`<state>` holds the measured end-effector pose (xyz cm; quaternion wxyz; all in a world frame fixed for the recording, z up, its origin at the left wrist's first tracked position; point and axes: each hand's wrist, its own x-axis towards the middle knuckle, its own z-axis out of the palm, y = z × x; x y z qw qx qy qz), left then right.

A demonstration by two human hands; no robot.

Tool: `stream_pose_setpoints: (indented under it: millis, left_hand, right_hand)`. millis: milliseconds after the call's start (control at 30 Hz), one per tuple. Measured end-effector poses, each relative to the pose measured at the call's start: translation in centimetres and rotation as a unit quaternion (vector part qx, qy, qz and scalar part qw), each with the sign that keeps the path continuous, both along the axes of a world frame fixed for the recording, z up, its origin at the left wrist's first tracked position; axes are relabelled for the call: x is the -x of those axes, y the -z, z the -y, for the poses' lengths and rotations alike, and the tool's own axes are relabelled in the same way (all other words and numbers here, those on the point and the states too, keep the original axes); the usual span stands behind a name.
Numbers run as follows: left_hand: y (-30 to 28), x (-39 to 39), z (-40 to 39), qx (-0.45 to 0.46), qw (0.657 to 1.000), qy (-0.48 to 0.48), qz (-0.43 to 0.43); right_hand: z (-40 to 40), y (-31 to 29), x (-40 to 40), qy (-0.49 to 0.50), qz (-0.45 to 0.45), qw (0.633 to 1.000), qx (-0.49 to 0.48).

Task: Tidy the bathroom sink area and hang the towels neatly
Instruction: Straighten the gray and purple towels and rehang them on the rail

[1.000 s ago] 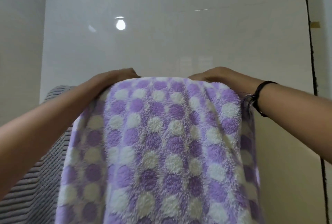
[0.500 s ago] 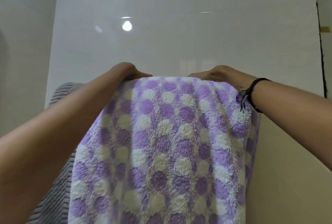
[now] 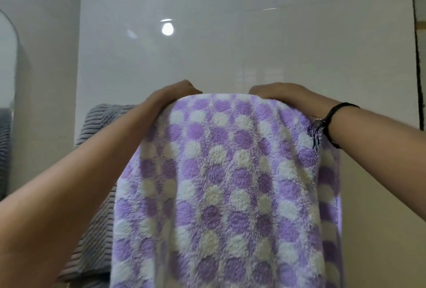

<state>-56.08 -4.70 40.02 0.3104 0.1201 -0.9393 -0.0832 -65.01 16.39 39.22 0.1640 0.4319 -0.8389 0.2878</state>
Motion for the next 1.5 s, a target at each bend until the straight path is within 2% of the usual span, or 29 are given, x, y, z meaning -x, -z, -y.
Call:
stream_pose_setpoints:
  millis: [33, 100, 267, 333, 433, 533, 633, 733, 800, 833, 967, 1033, 1100, 1167, 1233, 1300, 1400, 1500]
  left_hand:
    - [0.3, -0.4, -0.3, -0.013, 0.998, 0.005, -0.067]
    - [1.7, -1.5, -0.4, -0.041, 0.987, -0.002, -0.153]
    - [6.5, -3.7, -1.0, 0.047, 0.959, -0.026, -0.280]
    - [8.7, -4.3, -1.2, 0.107, 0.936, -0.009, -0.335]
    - [11.4, -4.9, -1.1, 0.113, 0.926, -0.018, -0.359]
    - [13.4, -5.5, -1.0, 0.070, 0.925, -0.053, -0.369]
    - [15.0, -6.3, -1.0, -0.056, 0.907, -0.029, -0.416]
    - [15.6, -7.4, -1.0, -0.288, 0.833, 0.049, -0.471]
    - [15.5, -8.4, -0.3, -0.414, 0.790, 0.126, -0.433]
    - [15.2, -9.1, 0.2, -0.453, 0.784, 0.154, -0.396]
    - [12.8, -11.1, 1.7, -0.508, 0.788, 0.196, -0.289]
    - [12.0, -11.1, 1.8, -0.516, 0.794, 0.210, -0.244]
    - [12.4, -10.8, 1.9, -0.489, 0.820, 0.221, -0.202]
    - [13.4, -10.5, 2.1, -0.441, 0.858, 0.191, -0.180]
    - [14.0, -10.5, 1.9, -0.426, 0.870, 0.170, -0.180]
    - [13.7, -10.5, 1.5, -0.435, 0.860, 0.180, -0.197]
    - [11.4, -10.4, 0.6, -0.445, 0.835, 0.195, -0.256]
    - [7.3, -10.2, -0.4, -0.401, 0.840, 0.197, -0.309]
  right_hand:
    - [0.3, 0.0, -1.0, 0.039, -0.041, 0.998, -0.010]
    - [0.6, 1.0, -2.8, 0.106, -0.146, 0.983, 0.037]
    - [-1.3, 9.6, -3.6, 0.169, -0.329, 0.907, 0.202]
    - [-1.9, 12.7, -4.3, 0.155, -0.310, 0.907, 0.238]
    - [-2.9, 16.2, -4.7, 0.182, -0.262, 0.898, 0.302]
    - [-3.9, 18.5, -5.0, 0.125, -0.112, 0.890, 0.424]
    - [-4.8, 19.4, -5.0, 0.072, -0.004, 0.865, 0.497]
    - [-5.3, 19.2, -5.0, 0.097, -0.011, 0.878, 0.468]
    - [-5.8, 17.7, -4.8, 0.078, -0.038, 0.879, 0.468]
    - [-6.3, 16.4, -4.6, 0.056, -0.035, 0.874, 0.481]
    - [-8.7, 10.9, -3.4, 0.042, 0.042, 0.846, 0.529]
    - [-8.5, 10.6, -2.8, 0.042, 0.088, 0.827, 0.553]
    - [-7.5, 12.0, -3.0, 0.056, 0.099, 0.823, 0.556]
    - [-6.8, 13.7, -3.7, 0.056, 0.116, 0.818, 0.561]
    - [-6.6, 14.9, -4.5, 0.018, 0.144, 0.816, 0.560]
    - [-6.8, 15.4, -5.1, -0.008, 0.133, 0.823, 0.552]
    - [-7.4, 13.7, -5.5, -0.001, 0.068, 0.829, 0.555]
    - [-7.8, 9.3, -5.4, 0.013, 0.013, 0.839, 0.544]
